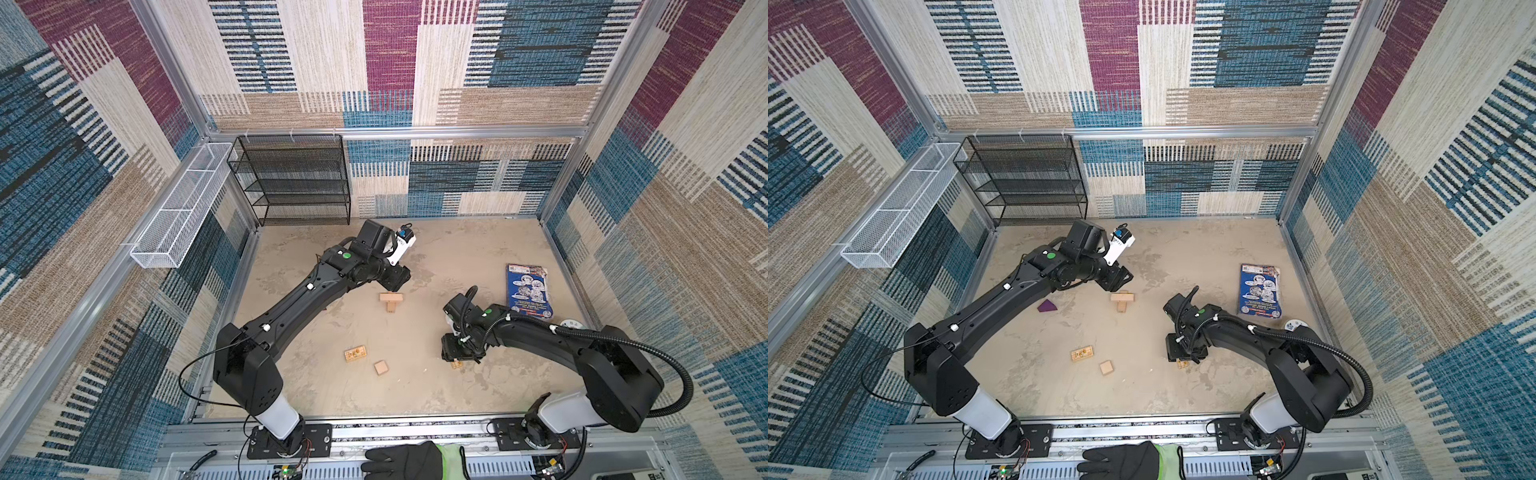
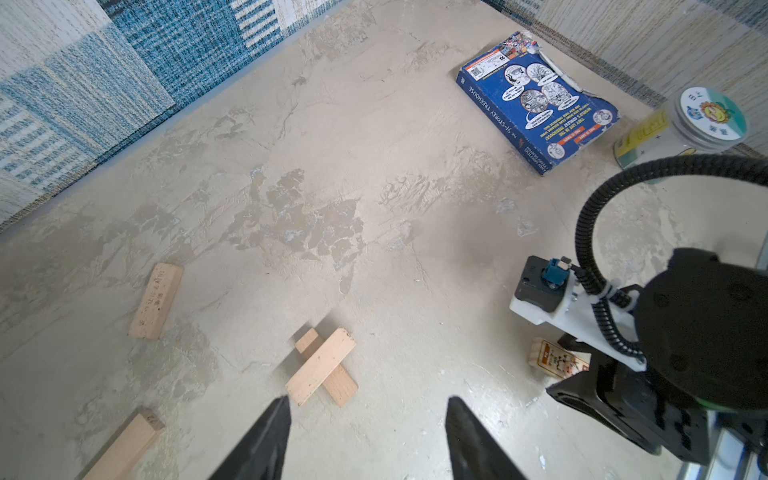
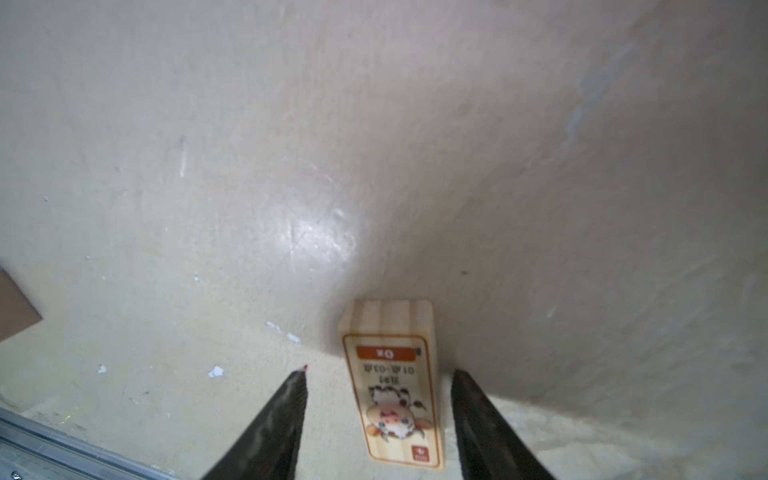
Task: Build the wood block tower
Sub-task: 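Lower the open right gripper around the cow-printed block, then close the right gripper on the cow-printed block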
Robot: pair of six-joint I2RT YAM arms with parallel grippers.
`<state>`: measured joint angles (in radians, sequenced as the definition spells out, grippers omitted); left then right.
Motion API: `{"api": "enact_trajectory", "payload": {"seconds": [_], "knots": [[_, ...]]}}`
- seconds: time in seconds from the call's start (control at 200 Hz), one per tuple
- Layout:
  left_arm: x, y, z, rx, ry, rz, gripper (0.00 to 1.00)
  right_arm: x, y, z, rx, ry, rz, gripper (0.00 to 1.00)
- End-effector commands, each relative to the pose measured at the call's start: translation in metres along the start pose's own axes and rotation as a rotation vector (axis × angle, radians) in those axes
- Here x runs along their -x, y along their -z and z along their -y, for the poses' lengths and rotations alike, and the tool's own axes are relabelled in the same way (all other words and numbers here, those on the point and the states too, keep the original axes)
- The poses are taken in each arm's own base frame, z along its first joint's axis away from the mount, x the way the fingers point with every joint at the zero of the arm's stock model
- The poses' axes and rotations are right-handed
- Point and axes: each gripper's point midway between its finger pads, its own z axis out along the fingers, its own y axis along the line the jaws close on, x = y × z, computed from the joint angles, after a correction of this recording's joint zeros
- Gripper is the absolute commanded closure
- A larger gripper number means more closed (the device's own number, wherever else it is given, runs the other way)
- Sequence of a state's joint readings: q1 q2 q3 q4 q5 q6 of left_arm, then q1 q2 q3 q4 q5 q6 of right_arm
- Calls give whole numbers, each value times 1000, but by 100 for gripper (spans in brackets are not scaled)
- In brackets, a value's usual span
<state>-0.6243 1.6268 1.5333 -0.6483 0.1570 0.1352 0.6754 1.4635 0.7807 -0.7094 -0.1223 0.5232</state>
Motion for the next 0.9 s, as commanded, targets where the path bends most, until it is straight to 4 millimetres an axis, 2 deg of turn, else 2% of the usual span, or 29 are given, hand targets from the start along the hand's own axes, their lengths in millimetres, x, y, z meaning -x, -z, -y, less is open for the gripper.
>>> {"api": "enact_trajectory", "payload": {"seconds": [0.0, 0.045, 0.361, 0.411, 0.816, 0.896], "knots": [[0, 5, -4, 34, -30, -5, 36, -1, 3, 9, -70, -7, 12, 43], [0, 5, -5, 38, -35, -7, 36, -2, 4, 8, -75, -3, 12, 47], [0, 7, 2, 35, -52, -9, 36, 0, 10, 9, -117, 4, 45, 51], [0, 6, 3, 40, -59, -11, 36, 1, 10, 8, -112, 14, 48, 55], [-4, 7, 5, 82, -116, -28, 36, 4, 8, 1, -93, 47, 52, 56], [-4, 8, 6, 85, -124, -28, 36, 4, 6, 0, -97, 57, 45, 60]]}}
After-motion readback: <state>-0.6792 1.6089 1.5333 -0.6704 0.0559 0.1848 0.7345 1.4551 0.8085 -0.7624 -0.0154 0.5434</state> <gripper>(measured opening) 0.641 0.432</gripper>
